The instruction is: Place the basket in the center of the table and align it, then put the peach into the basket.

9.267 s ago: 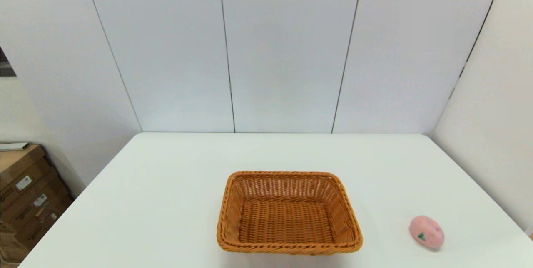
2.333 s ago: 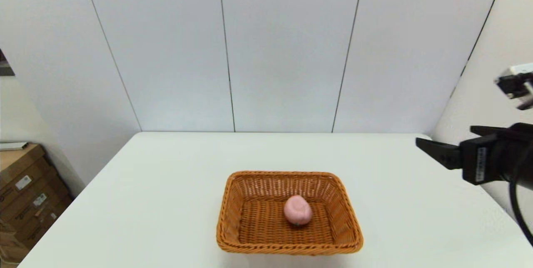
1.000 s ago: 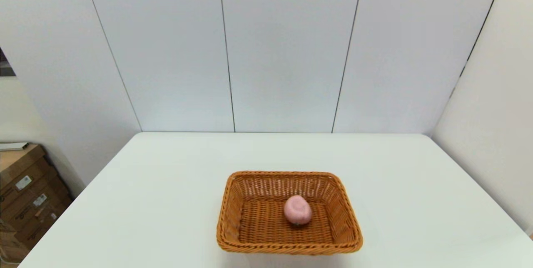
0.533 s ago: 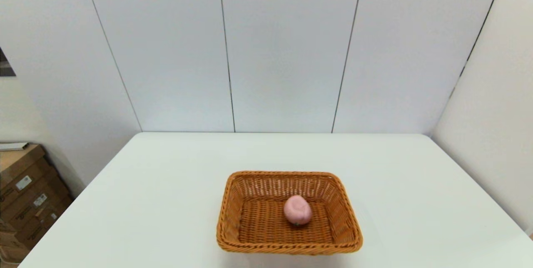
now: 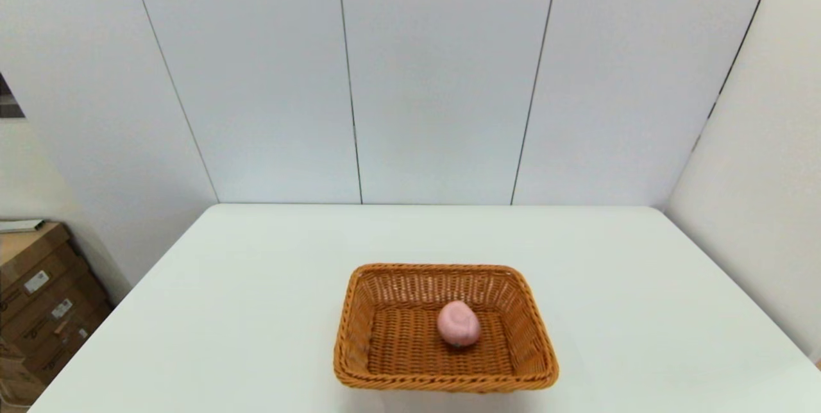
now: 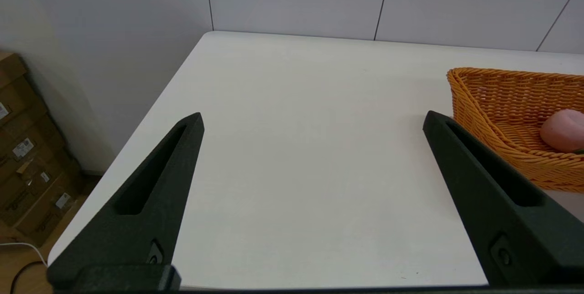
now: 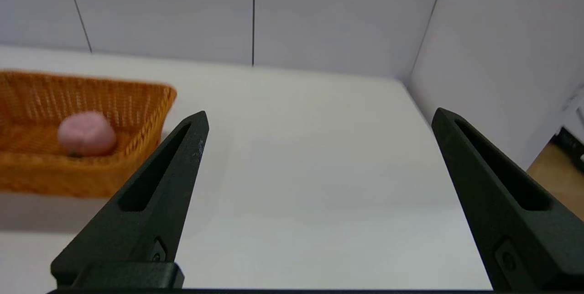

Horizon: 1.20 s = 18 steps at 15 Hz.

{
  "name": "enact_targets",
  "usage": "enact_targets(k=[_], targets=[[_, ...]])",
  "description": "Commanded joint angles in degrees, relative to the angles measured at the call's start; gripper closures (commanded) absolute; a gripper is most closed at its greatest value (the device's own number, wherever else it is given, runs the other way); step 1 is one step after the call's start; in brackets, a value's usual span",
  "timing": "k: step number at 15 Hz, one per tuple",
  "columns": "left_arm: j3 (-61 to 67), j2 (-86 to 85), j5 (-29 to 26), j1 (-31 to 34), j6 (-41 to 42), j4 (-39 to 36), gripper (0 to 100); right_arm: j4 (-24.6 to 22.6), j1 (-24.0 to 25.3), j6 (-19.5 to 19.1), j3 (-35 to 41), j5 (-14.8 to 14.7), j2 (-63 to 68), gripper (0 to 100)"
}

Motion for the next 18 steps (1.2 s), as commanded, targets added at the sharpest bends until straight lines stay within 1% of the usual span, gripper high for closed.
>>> enact_targets(k=[1,5,8,12,16,18], targets=[[0.0,0.0,0.1,0.0,0.0,0.0,0,1.5,0.0,0.1,1.3,0.2,-0.2,0],[0.0,0.0,0.1,0.0,-0.1,0.0,0,1.6,0.0,1.8,1.3,0.1,-0.2,0],[0.0,0.0,0.1,0.0,-0.1,0.0,0,1.6,0.0,3.8,1.3,-0.1,-0.2,0],[0.0,0.0,0.1,0.0,-0.1,0.0,0,1.6,0.0,4.0,1.3,-0.3,-0.2,0],[0.0,0.0,0.0,0.0,0.0,0.0,0,1.6,0.0,5.5,1.3,-0.3,-0.2,0],[0.0,0.0,0.1,0.0,0.0,0.0,0,1.6,0.0,5.7,1.3,-0.3,-0.2,0]])
